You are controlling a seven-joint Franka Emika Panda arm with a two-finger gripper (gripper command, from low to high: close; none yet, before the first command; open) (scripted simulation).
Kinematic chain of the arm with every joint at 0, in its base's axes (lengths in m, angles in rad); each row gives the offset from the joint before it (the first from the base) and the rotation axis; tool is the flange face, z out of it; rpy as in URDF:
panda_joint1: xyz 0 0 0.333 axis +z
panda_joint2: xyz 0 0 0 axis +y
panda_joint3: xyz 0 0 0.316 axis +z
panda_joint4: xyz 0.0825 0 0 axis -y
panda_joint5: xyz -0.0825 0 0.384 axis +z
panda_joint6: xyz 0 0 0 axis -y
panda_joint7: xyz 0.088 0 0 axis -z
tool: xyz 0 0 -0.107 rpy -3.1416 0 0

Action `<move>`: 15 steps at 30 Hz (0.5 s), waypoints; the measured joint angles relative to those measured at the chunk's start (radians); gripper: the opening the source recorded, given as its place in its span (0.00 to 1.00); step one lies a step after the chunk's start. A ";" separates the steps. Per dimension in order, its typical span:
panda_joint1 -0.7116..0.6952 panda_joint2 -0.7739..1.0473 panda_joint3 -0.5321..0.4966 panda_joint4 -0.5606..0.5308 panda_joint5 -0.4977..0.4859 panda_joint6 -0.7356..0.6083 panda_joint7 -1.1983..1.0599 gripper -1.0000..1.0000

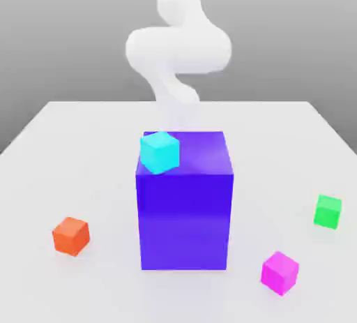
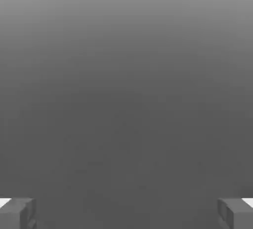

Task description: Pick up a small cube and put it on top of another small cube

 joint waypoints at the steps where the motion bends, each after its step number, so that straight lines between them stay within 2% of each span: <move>1: 0.014 0.039 0.003 -0.011 0.002 0.018 -0.015 0.50; 15: 0.161 0.550 0.077 -0.149 0.012 0.257 -0.188 0.50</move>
